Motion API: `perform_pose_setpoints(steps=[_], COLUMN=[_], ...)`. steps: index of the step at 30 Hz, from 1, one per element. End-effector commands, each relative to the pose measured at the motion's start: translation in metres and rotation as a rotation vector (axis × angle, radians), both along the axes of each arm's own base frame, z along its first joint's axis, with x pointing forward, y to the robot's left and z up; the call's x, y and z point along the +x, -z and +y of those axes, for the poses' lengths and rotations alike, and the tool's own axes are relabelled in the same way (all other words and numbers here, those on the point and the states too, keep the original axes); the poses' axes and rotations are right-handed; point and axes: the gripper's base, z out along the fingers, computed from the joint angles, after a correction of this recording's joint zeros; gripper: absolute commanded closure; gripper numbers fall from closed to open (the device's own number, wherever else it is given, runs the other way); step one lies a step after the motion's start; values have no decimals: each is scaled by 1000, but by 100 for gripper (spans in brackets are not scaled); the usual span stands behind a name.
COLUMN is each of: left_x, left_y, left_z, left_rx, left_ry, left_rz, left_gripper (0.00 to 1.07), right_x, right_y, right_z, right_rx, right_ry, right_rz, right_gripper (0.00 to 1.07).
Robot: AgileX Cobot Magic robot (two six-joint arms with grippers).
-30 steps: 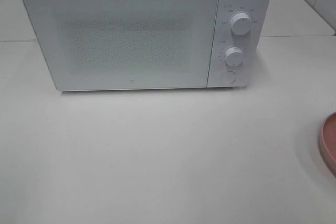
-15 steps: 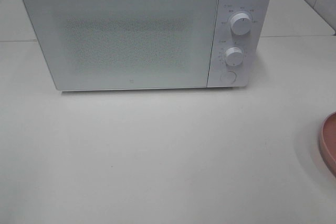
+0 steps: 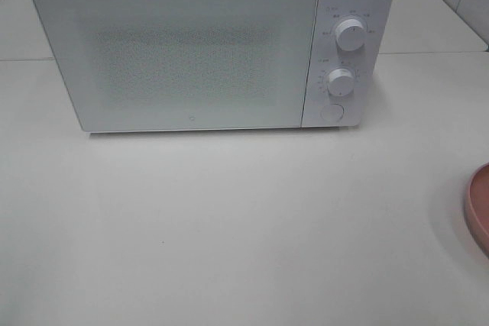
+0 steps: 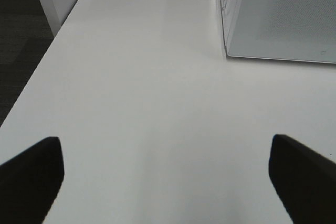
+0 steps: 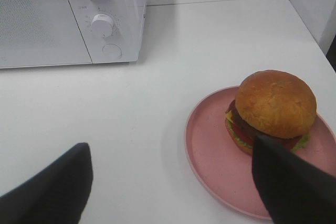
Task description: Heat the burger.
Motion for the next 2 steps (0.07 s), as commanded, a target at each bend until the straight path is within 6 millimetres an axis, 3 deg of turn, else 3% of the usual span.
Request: perform_pose_setpoints(steps=[1, 2], left_x=[-2, -2], left_y=[0, 0], left_z=[-1, -1], left_rx=[-10, -10], left_ry=[-3, -3], left_rz=[-20, -20], left_gripper=[9, 9], right_x=[-4, -4], right_y=[0, 0], right_z=[0, 0], right_rx=[3, 3], right_ry=[6, 4], right_rz=[-37, -37], right_gripper=[33, 33])
